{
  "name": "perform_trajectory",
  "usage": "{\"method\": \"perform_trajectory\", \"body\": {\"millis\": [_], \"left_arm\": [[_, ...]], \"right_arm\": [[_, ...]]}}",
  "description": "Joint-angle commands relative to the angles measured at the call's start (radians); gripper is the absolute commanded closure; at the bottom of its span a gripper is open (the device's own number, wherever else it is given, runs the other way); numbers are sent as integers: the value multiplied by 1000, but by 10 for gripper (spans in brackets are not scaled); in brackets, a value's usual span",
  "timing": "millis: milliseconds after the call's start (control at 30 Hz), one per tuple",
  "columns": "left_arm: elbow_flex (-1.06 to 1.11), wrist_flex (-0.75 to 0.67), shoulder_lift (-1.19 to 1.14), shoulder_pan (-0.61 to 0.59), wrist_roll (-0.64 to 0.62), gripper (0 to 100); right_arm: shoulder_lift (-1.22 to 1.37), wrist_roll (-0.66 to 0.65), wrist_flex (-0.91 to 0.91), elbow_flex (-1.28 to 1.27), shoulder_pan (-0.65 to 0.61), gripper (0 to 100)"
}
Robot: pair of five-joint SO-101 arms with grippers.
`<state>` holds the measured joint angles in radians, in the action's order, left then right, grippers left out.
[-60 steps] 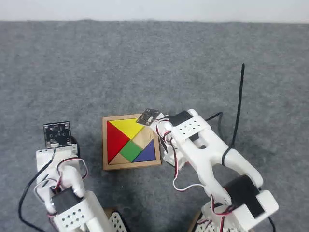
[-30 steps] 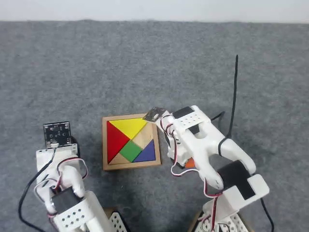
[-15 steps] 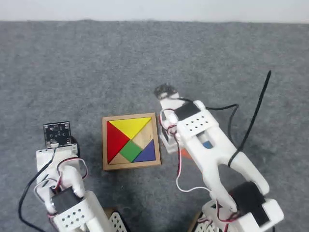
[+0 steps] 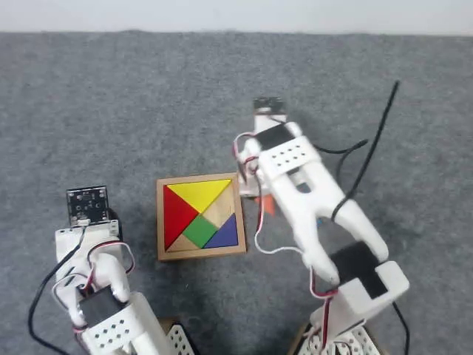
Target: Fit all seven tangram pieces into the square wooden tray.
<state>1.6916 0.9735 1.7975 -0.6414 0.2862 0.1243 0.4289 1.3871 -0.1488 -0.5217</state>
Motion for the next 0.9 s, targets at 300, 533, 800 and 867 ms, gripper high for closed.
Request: {"method": "perform_trajectory", "body": {"millis": [300, 533, 800, 867], "left_arm": [[-12, 6, 23, 8, 11, 820], [-12, 6, 23, 8, 11, 820], [-12, 6, 23, 8, 11, 820], [-12, 6, 23, 8, 11, 820]], "right_arm": [[1, -100, -130, -52, -8, 703], [-2, -152, -47, -63, 94, 739], [-1, -230, -41, -133, 150, 758], [-1, -253, -42, -155, 148, 758]]}}
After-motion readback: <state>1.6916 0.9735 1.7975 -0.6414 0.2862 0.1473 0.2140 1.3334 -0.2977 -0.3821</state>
